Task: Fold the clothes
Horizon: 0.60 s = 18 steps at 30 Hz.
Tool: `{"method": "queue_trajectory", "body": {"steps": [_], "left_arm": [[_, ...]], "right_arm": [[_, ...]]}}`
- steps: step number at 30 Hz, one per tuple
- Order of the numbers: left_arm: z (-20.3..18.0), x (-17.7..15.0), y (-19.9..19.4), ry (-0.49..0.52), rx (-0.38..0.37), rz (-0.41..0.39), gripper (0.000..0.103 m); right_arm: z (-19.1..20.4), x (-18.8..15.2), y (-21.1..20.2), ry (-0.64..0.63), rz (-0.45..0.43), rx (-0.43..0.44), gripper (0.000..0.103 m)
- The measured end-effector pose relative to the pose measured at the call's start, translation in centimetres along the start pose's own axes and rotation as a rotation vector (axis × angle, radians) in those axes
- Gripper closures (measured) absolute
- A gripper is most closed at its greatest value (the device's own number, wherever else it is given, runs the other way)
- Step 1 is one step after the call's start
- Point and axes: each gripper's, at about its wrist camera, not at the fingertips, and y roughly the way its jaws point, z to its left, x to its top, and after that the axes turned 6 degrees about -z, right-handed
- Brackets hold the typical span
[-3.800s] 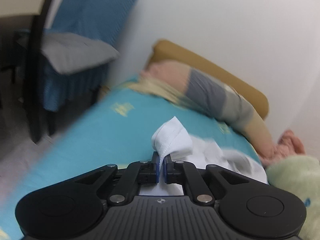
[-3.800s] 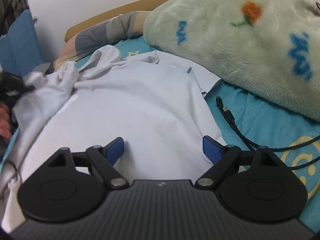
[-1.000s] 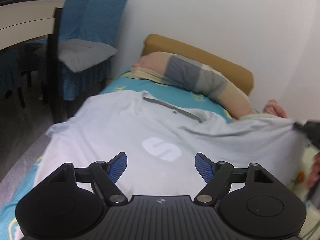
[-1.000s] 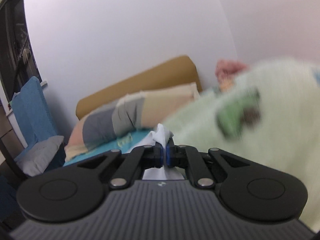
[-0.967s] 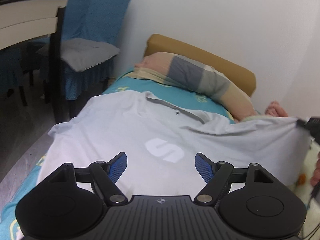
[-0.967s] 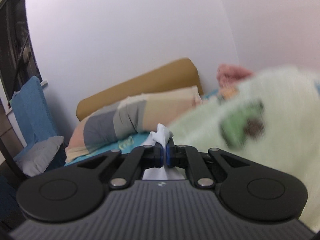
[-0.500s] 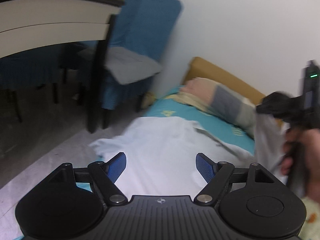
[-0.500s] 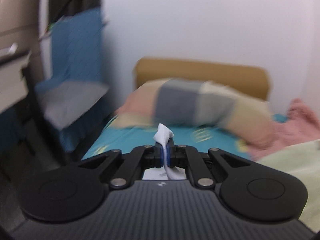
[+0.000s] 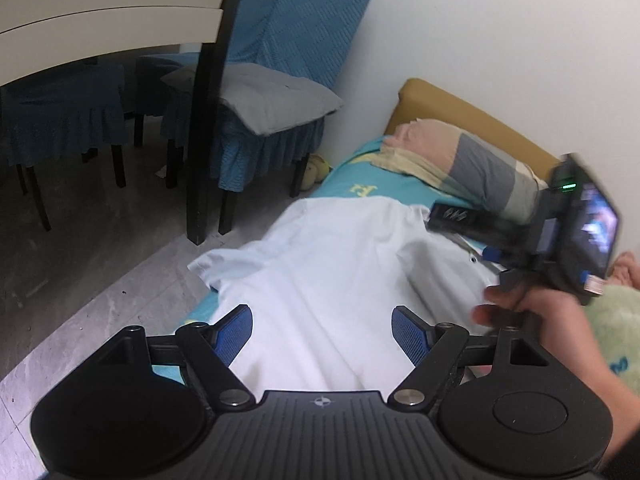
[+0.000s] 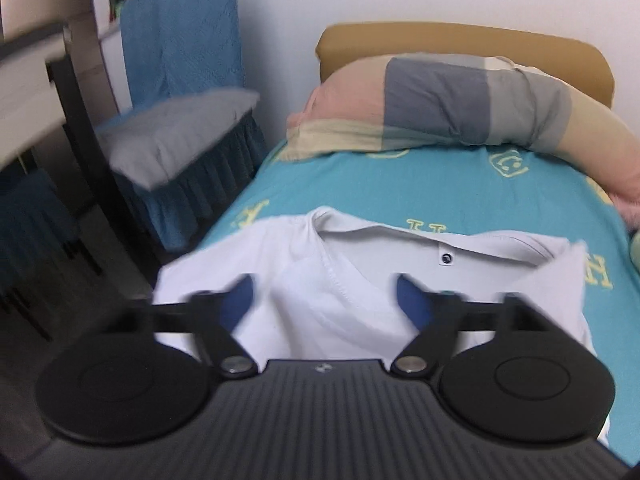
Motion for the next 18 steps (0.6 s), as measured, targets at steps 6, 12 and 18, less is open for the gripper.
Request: {"method": "queue_trajectory", "body": {"steps": [6,12,18], "left_arm": [[-2.1,-1.6,-1.8,0.077,-0.053,-0.009,0.024],[-4.0,-3.1,-4.1,0.139,-0.132,-0.011,0.024],[-6.9,-7.1,-7.9,0.253,-0.224,0.041,0.025]], "right_arm": [[-3.0,-0.1,-6.2,0.080,-0.037,0.020,0.020],[-6.5,-3.1,-20.7,0.113,-0.083,-0.066,0.020],[-10.2,-8.9,-34.2,0.234,-0.086,-0.119,0.020]]}}
